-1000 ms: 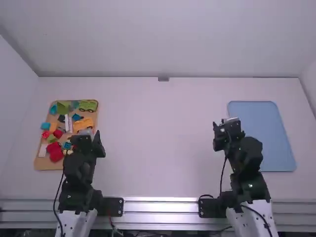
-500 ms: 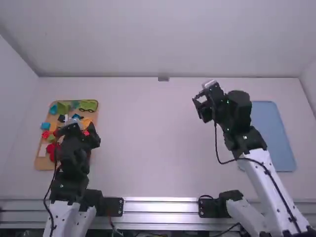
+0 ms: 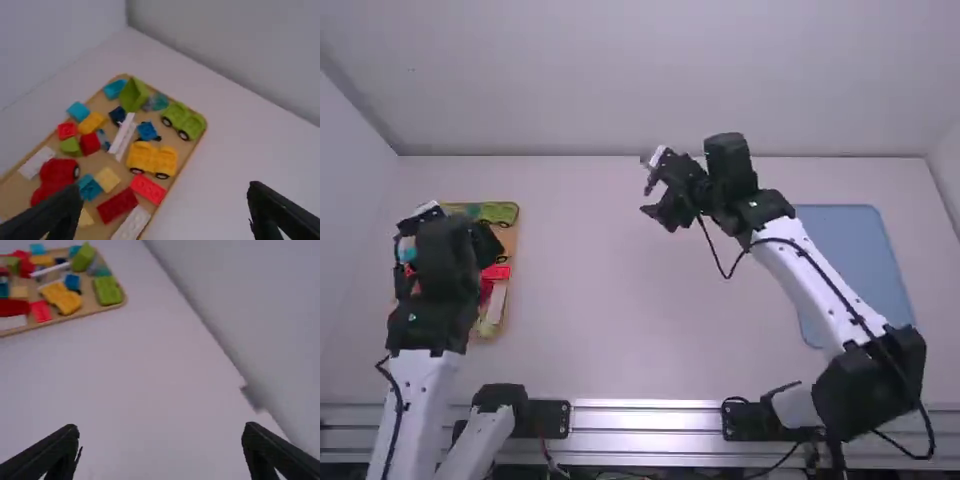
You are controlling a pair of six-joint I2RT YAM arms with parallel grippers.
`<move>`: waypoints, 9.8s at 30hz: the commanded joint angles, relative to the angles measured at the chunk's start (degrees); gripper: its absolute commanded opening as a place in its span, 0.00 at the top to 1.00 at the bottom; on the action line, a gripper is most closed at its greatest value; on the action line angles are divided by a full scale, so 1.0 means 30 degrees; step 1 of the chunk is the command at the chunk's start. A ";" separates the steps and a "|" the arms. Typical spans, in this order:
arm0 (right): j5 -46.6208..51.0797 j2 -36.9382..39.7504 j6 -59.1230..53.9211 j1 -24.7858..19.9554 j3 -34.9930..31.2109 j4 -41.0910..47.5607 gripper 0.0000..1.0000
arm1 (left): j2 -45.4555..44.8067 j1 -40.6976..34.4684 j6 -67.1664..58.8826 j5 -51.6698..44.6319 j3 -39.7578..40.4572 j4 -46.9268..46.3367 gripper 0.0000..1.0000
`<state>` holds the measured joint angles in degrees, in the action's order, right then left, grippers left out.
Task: Assemble lego blocks to make yellow taxi
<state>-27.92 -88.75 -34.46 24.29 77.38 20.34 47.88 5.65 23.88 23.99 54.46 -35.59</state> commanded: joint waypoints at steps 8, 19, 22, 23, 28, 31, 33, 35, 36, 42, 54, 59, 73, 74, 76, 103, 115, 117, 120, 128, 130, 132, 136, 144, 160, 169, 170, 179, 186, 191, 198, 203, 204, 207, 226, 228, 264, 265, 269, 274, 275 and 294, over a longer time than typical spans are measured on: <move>-0.3897 -0.3204 -0.2388 0.1053 0.3445 0.0822 0.04 | 0.5102 0.7400 -0.0838 -0.8275 0.4201 -0.2500 0.03; -0.4248 -0.4073 -0.2863 0.1297 0.4211 0.1020 0.01 | 1.4549 0.8320 -0.2958 -1.0353 1.1832 -0.8801 0.01; -0.4255 -0.4073 -0.2958 0.1311 0.4197 0.1013 0.01 | 1.7260 0.8218 -0.3636 -1.0200 1.3923 -1.0448 0.01; -0.4255 -0.4073 -0.2973 0.1311 0.4197 0.1020 0.01 | 1.8484 0.8218 -0.4065 -1.0214 1.4688 -1.0899 0.01; -0.4255 -0.4073 -0.2973 0.1304 0.4197 0.0962 0.01 | 2.1580 0.8225 -0.6972 -1.0214 1.5650 -1.0950 0.01; -0.4211 -0.4073 -0.2965 0.1304 0.4197 0.0882 0.01 | 2.2760 0.8218 -1.0397 -1.0214 1.5482 -1.0528 0.01; -0.4189 -0.4073 -0.2973 0.1297 0.4197 0.0816 0.01 | 2.3212 0.8131 -1.2757 -1.0207 1.5329 -1.0440 0.01; -0.4182 -0.4073 -0.3009 0.1297 0.4197 0.0809 0.01 | 2.3489 0.8116 -1.4659 -1.0214 1.5125 -1.0251 0.01; -0.4167 -0.4073 -0.3038 0.1297 0.4197 0.0816 0.01 | 2.3598 0.8116 -1.6050 -1.0207 1.4855 -0.9879 0.01; -0.2586 -0.4073 -0.3031 0.1290 0.4197 0.1056 0.01 | 2.3635 0.8021 -2.4239 -1.1395 1.3945 -0.8743 0.01; -0.1829 -0.4073 -0.3024 0.0379 0.4197 0.1086 0.01 | 2.3649 0.8007 -3.1299 -1.0127 1.3908 -0.8786 0.01; -0.1821 -0.4073 -0.1785 -0.0146 0.4197 0.0474 0.01 | 2.3649 0.8007 -3.2625 -1.0054 1.3551 -0.8109 0.01; -0.1719 -0.4073 -0.1020 -0.0605 0.4197 -0.0291 0.01 | 2.3649 0.7868 -3.4082 -0.9763 1.1285 -0.6105 0.06; -0.1741 -0.4073 -0.1027 -0.0597 0.4197 -0.0284 0.01 | 2.3649 0.7861 -3.4505 -0.9777 1.1132 -0.6105 0.11; -0.1734 -0.4073 -0.1027 -0.0597 0.4197 -0.0284 0.01 | 2.3649 0.7861 -3.4869 -0.9770 1.0877 -0.5880 0.19; -0.1749 -0.4073 -0.0933 -0.0335 0.4197 -0.0204 0.01 | 2.3671 0.7861 -3.6122 -0.9690 0.9275 -0.2149 0.22; -0.1741 -0.4073 -0.0954 -0.0044 0.4197 -0.0204 0.01 | 2.3671 0.7861 -3.6479 -0.9581 0.8539 -0.0612 0.29; -0.1749 -0.4073 -0.0947 -0.0044 0.4197 -0.0211 0.01 | 2.3671 0.7861 -3.6472 -0.9792 0.8539 -0.0699 0.32; -0.1770 -0.4073 -0.0947 -0.0087 0.4197 -0.0226 0.01 | 2.3671 0.7861 -3.6479 -0.9748 0.8539 -0.0998 0.36; -0.1756 -0.4073 -0.0947 -0.0066 0.4197 -0.0197 0.01 | 2.3671 0.7868 -3.6399 -0.9850 0.8531 -0.1078 0.40; -0.1749 -0.4073 -0.0947 -0.0080 0.4197 -0.0175 0.01 | 2.3671 0.7868 -3.6392 -0.9843 0.8495 -0.1144 0.40; -0.1741 -0.4073 -0.0962 -0.0080 0.4197 -0.0138 0.01 | 2.3671 0.7868 -3.6115 -0.9836 0.8327 -0.0962 0.38; -0.1741 -0.4073 -0.0962 -0.0080 0.4197 -0.0124 0.01 | 2.3671 0.7868 -3.5714 -0.9675 0.7723 -0.0080 0.35; -0.1749 -0.4073 -0.0954 -0.0080 0.4197 -0.0146 0.01 | 2.3664 0.7847 -3.5481 -1.0236 0.7985 0.0568 0.59; -0.1756 -0.4065 -0.0954 -0.0583 0.4204 -0.0503 0.01 | 2.3336 0.2994 -2.4655 -0.9814 1.5744 -0.7278 0.87; -0.1741 -0.4051 -0.0889 -0.1384 0.4204 -0.0546 0.01 | 2.3059 -0.3351 -2.3970 -0.7490 1.4462 -0.6273 0.98; -0.1734 -0.4007 -0.0648 -0.1523 0.4204 -0.0539 0.01 | 2.3059 -0.3876 -2.4225 -0.7694 1.4171 -0.5974 0.98; -0.3927 -0.2667 0.1275 -0.3971 0.4204 -0.0350 0.01 | 2.3037 -0.9238 -2.5492 -0.6601 1.2058 -0.4306 0.98; -0.4473 -0.1741 0.0860 -0.4772 0.4204 -0.0036 0.01 | 2.3037 -1.1249 -2.9281 -0.9748 1.1948 -0.7206 0.98; -0.4699 -0.1333 0.0845 -0.5202 0.4204 0.0313 0.01 | 2.3037 -1.1854 -2.8909 -1.0579 1.1548 -0.7563 0.98; -0.4845 -0.1239 0.1428 -0.5340 0.4204 0.0386 0.01 | 2.3037 -1.2480 -2.0429 -1.0695 1.1060 -0.6696 0.88; -0.4823 -0.1239 0.1421 -0.5224 0.4204 0.0291 0.01 | 2.3037 -1.2531 -2.0939 -1.0644 0.9537 -0.5719 0.98; -0.4838 -0.1239 0.1421 -0.5107 0.4204 0.0233 0.01 | 2.3037 -1.2488 -2.1158 -1.0622 0.9092 -0.5472 0.97; -0.4838 -0.1239 0.1428 -0.5107 0.4204 0.0102 0.01 | 2.3037 -1.2539 -2.1245 -1.0236 0.8357 -0.4612 0.98; -0.4758 -0.1239 0.1421 -0.5166 0.4204 -0.0270 0.01 | 2.3037 -1.2604 -2.7860 -0.8233 0.8845 -0.6360 0.01; -0.4794 -0.1239 0.1421 -0.5246 0.4204 -0.0379 0.01 | 2.3037 -1.2604 -2.6993 -0.6448 1.0127 -0.7592 0.01; -0.8670 -0.1239 0.1727 0.2084 0.4197 -0.1668 0.01 | 2.3037 0.7533 0.0998 -1.0142 2.5842 -1.8090 0.01; -0.8335 -0.1239 0.1698 0.2382 0.4197 -0.1719 0.01 | 2.3037 0.7912 0.1355 -1.0149 2.5478 -1.7872 0.01; -0.7482 -0.1239 0.1698 0.3096 0.4204 -0.1647 0.01 | 2.3037 0.8918 0.2200 -1.0207 2.4298 -1.7617 0.01; -0.6659 -0.1239 0.1698 0.3519 0.4197 -0.1654 0.01 | 2.2440 0.9530 0.3206 -0.8502 2.2076 -1.7187 0.01; -0.6681 -0.1239 0.1705 0.3512 0.4197 -0.1647 0.01 | 2.1959 0.9355 0.3796 -0.7708 2.1376 -1.7099 0.01; -0.6659 -0.1246 0.1690 0.3024 0.4197 -0.1501 0.01 | 1.3828 0.8692 -0.1319 -0.8145 0.6062 -0.6929 0.01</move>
<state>-47.57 -93.93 -29.78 33.58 88.12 15.68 88.31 31.99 26.15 0.99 73.84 -57.14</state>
